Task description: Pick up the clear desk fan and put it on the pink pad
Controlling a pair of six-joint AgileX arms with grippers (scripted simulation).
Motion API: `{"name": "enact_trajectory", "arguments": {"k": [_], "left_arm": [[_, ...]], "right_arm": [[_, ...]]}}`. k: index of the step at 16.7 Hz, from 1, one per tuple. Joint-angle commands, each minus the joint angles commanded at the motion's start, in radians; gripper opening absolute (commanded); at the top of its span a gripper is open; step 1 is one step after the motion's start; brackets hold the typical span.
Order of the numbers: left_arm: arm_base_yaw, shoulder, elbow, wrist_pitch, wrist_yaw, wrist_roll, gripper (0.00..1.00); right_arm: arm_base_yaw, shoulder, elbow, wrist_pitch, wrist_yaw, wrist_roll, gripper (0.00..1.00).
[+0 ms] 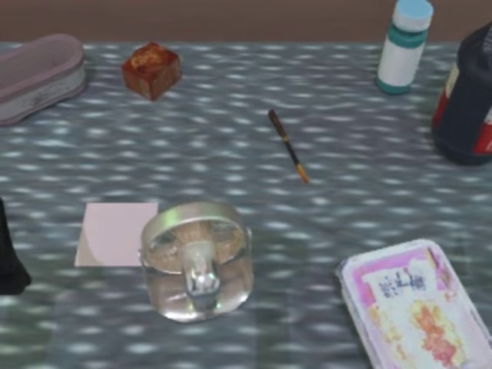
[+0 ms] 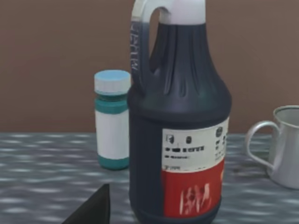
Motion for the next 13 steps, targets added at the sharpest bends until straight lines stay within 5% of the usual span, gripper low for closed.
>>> {"name": "enact_trajectory", "arguments": {"k": [6, 13], "left_arm": [[-0.041, 0.104, 0.096, -0.091, 0.001, 0.051, 1.00], [-0.220, 0.644, 0.564, -0.494, -0.002, 0.268, 1.00]], "right_arm": [[0.000, 0.000, 0.000, 0.000, 0.000, 0.000, 1.00], [0.000, 0.000, 0.000, 0.000, 0.000, 0.000, 1.00]]}}
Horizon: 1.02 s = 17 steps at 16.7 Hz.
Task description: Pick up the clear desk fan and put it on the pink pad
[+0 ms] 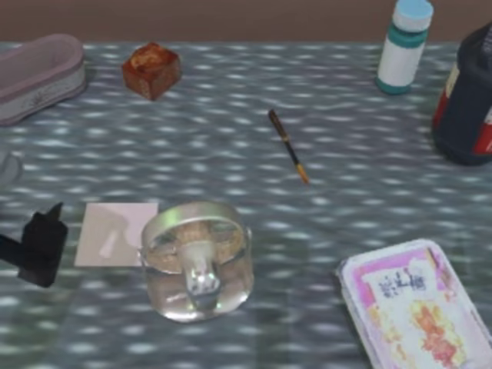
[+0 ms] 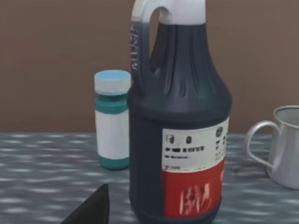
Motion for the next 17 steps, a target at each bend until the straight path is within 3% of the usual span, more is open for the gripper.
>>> {"name": "enact_trajectory", "arguments": {"k": [10, 17], "left_arm": [[-0.298, 0.949, 0.829, -0.645, 0.000, 0.346, 1.00], [-0.394, 1.252, 1.100, -0.844, 0.002, 0.460, 1.00]], "right_arm": [[0.000, 0.000, 0.000, 0.000, 0.000, 0.000, 1.00], [0.000, 0.000, 0.000, 0.000, 0.000, 0.000, 1.00]]}}
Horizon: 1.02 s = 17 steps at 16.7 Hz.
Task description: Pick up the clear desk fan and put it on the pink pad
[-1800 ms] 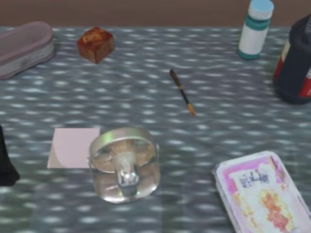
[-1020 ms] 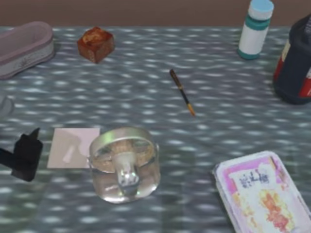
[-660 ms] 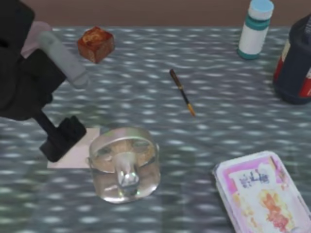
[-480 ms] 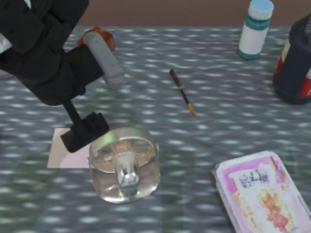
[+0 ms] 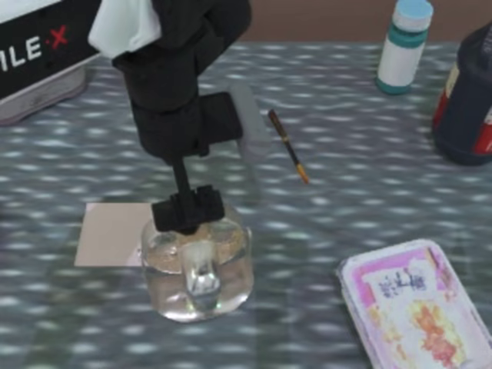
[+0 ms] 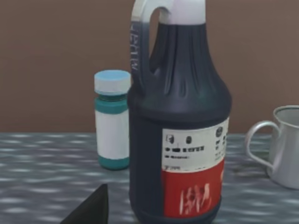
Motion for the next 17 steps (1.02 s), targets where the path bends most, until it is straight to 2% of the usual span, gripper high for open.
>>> {"name": "enact_trajectory", "arguments": {"k": [6, 13, 17], "left_arm": [[0.003, 0.000, -0.004, 0.004, 0.000, 0.001, 1.00], [0.001, 0.018, -0.165, 0.183, 0.000, 0.003, 1.00], [0.001, 0.020, -0.173, 0.191, 0.000, 0.003, 1.00]], "right_arm": [[0.000, 0.000, 0.000, 0.000, 0.000, 0.000, 1.00], [0.000, 0.000, 0.000, 0.000, 0.000, 0.000, 1.00], [0.000, 0.000, 0.000, 0.000, 0.000, 0.000, 1.00]]}}
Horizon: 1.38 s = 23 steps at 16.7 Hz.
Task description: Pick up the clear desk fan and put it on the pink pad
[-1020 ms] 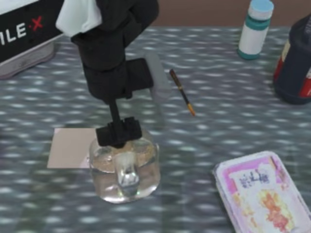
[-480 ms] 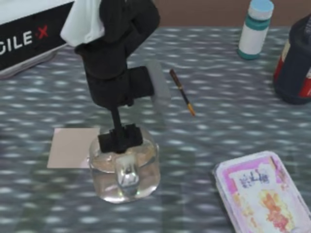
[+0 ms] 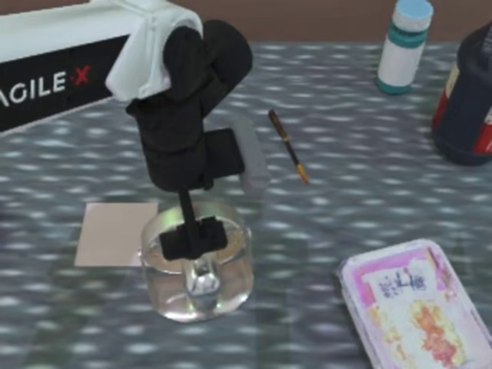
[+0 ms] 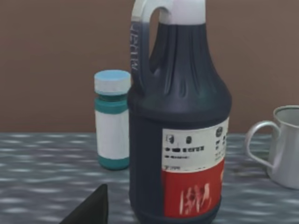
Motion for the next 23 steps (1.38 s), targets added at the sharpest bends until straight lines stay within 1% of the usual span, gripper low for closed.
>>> {"name": "enact_trajectory", "arguments": {"k": [13, 14, 23], "left_arm": [[0.000, 0.000, 0.000, 0.000, 0.000, 0.000, 0.02], [0.000, 0.000, 0.000, 0.000, 0.000, 0.000, 0.00], [0.001, -0.001, 0.004, -0.004, 0.000, 0.002, 0.00]], "right_arm": [[0.000, 0.000, 0.000, 0.000, 0.000, 0.000, 1.00], [0.000, 0.000, 0.000, 0.000, 0.000, 0.000, 1.00], [0.000, 0.000, 0.000, 0.000, 0.000, 0.000, 1.00]]}}
